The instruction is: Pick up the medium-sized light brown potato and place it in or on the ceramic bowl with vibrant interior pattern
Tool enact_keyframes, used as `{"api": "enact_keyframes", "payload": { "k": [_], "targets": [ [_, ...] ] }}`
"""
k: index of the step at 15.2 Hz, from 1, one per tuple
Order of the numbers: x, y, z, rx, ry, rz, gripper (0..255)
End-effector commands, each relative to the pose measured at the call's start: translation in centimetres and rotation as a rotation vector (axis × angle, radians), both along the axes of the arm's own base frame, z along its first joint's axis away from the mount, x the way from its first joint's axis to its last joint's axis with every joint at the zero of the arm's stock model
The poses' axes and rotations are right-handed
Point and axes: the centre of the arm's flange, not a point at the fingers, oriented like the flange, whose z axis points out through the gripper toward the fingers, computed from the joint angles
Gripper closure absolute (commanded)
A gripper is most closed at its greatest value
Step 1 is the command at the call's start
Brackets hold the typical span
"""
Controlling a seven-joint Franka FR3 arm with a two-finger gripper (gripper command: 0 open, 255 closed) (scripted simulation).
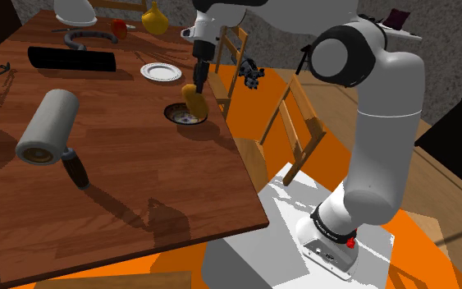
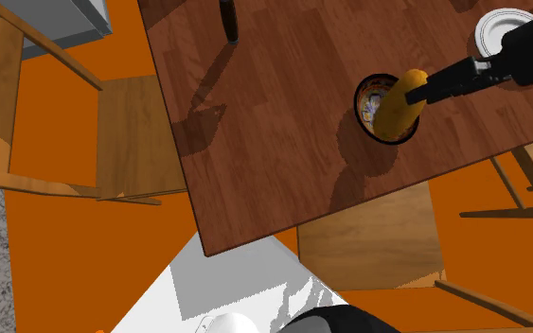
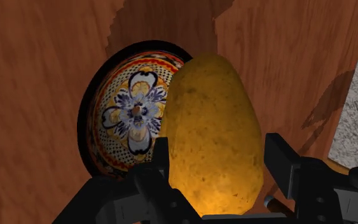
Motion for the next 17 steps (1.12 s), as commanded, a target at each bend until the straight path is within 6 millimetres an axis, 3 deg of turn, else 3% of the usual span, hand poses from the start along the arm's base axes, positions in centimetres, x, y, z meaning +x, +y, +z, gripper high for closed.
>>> {"api": "enact_keyframes", "payload": {
  "k": [1,13,17],
  "targets": [
    [0.4,-0.6,-0.6,0.0,0.0,0.001,255],
    [0.4,-0.6,-7.2,0.0,0.0,0.001,255],
    [0.4,-0.6,-7.2,0.0,0.0,0.002,255]
  ]
}}
